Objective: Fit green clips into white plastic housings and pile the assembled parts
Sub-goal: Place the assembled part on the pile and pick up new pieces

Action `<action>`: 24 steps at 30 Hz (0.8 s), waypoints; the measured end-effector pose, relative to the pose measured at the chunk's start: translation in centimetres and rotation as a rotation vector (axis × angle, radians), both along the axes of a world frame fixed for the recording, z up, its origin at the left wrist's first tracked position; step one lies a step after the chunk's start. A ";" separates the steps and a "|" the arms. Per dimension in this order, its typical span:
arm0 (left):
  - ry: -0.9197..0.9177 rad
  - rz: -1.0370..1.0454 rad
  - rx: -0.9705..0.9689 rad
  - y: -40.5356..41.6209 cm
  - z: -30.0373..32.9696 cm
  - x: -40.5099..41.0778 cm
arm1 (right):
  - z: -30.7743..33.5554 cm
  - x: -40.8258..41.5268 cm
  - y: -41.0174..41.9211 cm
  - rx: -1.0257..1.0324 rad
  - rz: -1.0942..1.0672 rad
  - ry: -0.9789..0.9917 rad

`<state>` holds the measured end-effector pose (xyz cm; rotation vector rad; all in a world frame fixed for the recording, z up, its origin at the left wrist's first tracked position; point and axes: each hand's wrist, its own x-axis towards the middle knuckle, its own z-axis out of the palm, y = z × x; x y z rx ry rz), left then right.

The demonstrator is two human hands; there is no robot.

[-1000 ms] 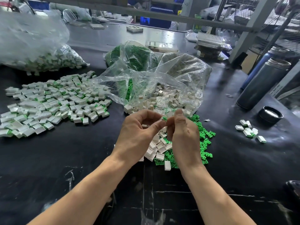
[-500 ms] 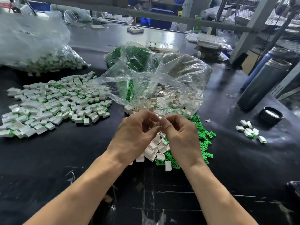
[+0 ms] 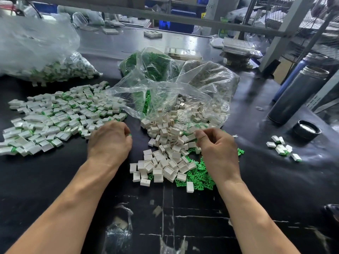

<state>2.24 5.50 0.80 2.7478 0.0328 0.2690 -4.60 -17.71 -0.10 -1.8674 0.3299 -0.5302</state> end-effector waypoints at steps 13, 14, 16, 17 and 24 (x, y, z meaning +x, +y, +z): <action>-0.093 0.092 -0.013 1.2 -0.5 0.8 | 0.0 0.9 -4.0 -0.287 -0.127 0.246; -0.124 0.047 -0.075 1.0 -0.5 0.7 | 0.1 0.9 -4.2 -0.308 -0.127 0.268; -0.083 -0.064 -0.206 0.3 -0.4 0.3 | 0.3 0.8 -4.6 -0.342 -0.106 0.322; -0.014 -0.101 -0.239 0.0 -0.4 0.1 | 0.4 0.7 -4.7 -0.354 -0.091 0.353; 0.423 -0.127 -0.311 0.5 1.1 -0.4 | 1.0 0.4 -4.7 -0.391 -0.001 0.513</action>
